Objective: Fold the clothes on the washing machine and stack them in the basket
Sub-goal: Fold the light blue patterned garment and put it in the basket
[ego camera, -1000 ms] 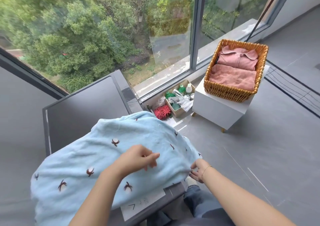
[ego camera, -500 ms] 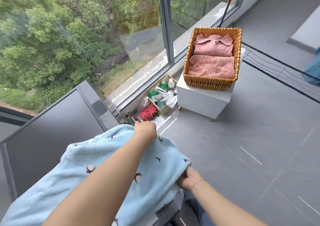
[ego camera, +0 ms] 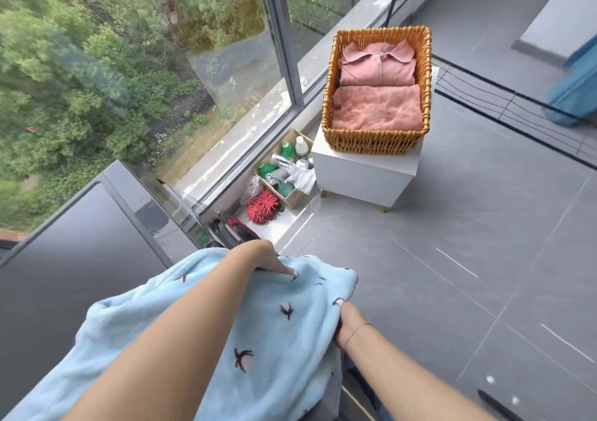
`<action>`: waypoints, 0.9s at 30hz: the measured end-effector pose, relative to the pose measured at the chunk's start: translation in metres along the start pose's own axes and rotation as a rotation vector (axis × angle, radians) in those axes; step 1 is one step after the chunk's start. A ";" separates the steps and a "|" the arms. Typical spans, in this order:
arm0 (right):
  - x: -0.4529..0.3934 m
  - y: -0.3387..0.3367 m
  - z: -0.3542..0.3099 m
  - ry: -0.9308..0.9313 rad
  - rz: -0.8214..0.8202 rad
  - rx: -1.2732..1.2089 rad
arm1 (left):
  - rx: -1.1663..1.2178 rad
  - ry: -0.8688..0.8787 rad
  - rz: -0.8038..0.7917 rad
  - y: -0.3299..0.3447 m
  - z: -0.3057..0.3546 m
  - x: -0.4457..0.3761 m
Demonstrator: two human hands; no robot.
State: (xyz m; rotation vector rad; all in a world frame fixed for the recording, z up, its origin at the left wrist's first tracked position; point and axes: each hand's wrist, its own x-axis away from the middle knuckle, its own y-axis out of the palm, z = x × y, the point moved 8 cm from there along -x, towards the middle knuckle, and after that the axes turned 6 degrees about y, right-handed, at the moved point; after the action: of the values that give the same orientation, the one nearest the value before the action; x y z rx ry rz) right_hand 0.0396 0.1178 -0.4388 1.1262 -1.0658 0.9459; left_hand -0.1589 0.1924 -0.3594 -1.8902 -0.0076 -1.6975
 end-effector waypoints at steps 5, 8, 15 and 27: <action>-0.030 -0.027 0.006 -0.059 0.153 0.005 | -0.192 0.065 -0.045 0.010 0.020 0.005; -0.030 -0.026 0.005 -0.060 0.144 0.006 | -0.048 0.116 0.069 -0.016 0.026 0.015; 0.016 -0.023 0.001 -0.085 0.166 -0.128 | 0.117 0.295 0.348 -0.108 0.024 0.052; 0.037 -0.019 0.033 0.048 0.064 -0.157 | 0.045 0.072 0.204 -0.060 -0.053 0.050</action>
State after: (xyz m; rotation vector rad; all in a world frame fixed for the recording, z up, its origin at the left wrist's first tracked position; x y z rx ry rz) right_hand 0.0610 0.0842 -0.4035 0.9404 -1.1228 0.9184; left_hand -0.2204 0.2004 -0.2880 -1.7322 0.1680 -1.6117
